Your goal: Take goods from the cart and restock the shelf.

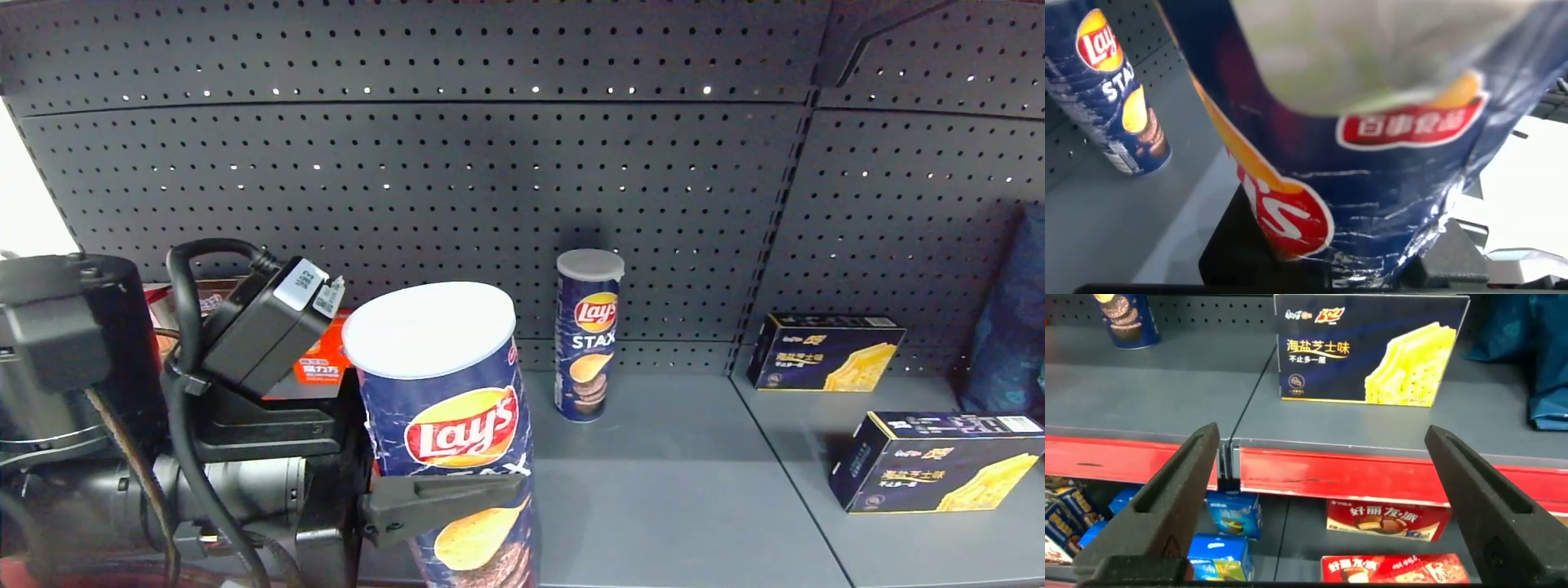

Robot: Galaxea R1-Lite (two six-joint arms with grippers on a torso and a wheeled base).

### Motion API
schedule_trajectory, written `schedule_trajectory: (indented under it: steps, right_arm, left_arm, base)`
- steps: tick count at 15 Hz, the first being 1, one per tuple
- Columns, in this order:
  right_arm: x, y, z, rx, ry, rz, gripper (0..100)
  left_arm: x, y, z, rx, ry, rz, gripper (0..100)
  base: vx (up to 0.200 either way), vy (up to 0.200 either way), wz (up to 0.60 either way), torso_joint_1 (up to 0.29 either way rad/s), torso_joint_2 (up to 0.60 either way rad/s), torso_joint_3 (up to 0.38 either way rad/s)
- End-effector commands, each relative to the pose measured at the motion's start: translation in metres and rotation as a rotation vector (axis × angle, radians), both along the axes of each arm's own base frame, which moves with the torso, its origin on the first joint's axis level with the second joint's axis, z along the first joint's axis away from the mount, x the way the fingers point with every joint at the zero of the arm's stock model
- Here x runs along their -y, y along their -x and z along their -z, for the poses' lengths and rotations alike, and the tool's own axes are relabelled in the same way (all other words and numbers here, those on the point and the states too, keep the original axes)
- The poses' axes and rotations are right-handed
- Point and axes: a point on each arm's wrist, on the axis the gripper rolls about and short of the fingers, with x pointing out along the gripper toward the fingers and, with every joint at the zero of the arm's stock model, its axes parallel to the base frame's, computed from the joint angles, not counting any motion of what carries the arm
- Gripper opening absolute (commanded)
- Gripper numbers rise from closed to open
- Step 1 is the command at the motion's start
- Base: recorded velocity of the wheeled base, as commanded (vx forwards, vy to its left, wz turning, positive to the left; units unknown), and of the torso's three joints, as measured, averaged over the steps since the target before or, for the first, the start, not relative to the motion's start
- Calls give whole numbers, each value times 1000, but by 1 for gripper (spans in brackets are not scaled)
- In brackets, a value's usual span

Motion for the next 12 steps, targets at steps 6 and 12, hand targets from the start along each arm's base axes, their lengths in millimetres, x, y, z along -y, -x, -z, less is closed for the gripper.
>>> schedule_trajectory:
  steps: [6, 12]
  right_arm:
    - [0, 0, 0, -1, 5, -8, 100]
    - [0, -2, -80, 61, -66, -28, 100]
  left_arm:
    - [-1, 0, 1, -5, -2, -5, 0]
    - [-4, -3, -1, -3, 3, -24, 0]
  base:
    - [0, 0, 0, 0, 0, 0]
    - [0, 0, 0, 0, 0, 0]
